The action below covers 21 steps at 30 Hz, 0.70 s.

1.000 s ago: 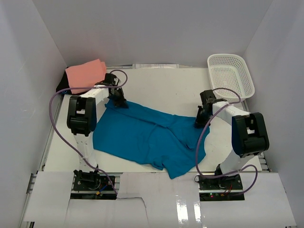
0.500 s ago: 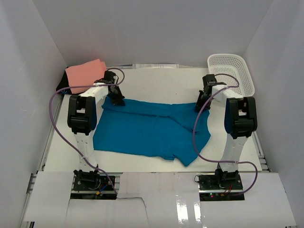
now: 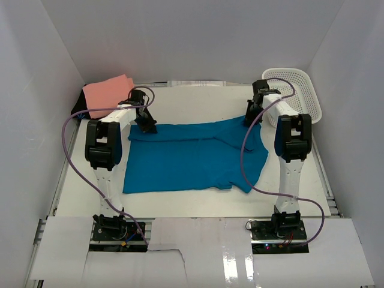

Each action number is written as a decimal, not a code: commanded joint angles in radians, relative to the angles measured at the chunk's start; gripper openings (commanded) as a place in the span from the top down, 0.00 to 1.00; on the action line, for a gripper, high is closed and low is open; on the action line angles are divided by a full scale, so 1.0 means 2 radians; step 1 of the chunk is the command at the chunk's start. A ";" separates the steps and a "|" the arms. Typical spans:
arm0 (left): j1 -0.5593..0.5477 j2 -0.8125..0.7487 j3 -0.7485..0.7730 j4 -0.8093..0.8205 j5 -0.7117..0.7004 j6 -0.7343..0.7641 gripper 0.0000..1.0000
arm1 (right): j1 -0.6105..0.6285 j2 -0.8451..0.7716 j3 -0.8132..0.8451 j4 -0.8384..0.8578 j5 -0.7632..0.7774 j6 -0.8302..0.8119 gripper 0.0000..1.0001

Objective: Fold and stack the t-shirts
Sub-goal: Fold the flattened tshirt in 1/3 of the way

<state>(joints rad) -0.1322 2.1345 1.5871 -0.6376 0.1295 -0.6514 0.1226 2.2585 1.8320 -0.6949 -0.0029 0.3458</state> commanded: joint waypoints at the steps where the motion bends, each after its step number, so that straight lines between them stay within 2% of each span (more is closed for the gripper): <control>1: 0.007 -0.018 -0.003 -0.023 -0.033 0.000 1.00 | -0.008 -0.004 0.024 -0.018 0.012 -0.020 0.72; 8: -0.004 -0.100 0.030 -0.079 -0.032 0.001 1.00 | -0.008 -0.061 0.031 -0.038 0.019 -0.033 0.67; 12: -0.027 -0.136 0.053 -0.084 -0.014 -0.002 1.00 | -0.001 -0.131 -0.018 -0.012 -0.015 -0.035 0.66; 16: -0.060 -0.114 0.104 -0.088 -0.001 -0.008 1.00 | 0.014 -0.154 -0.062 0.009 -0.061 -0.039 0.64; 21: -0.105 -0.009 0.203 -0.092 0.043 -0.008 1.00 | 0.035 -0.116 -0.062 -0.002 -0.094 -0.055 0.60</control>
<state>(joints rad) -0.3012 2.0148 1.9324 -0.7990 0.1486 -0.6624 0.1665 1.9636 1.7313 -0.6861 -0.1226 0.2726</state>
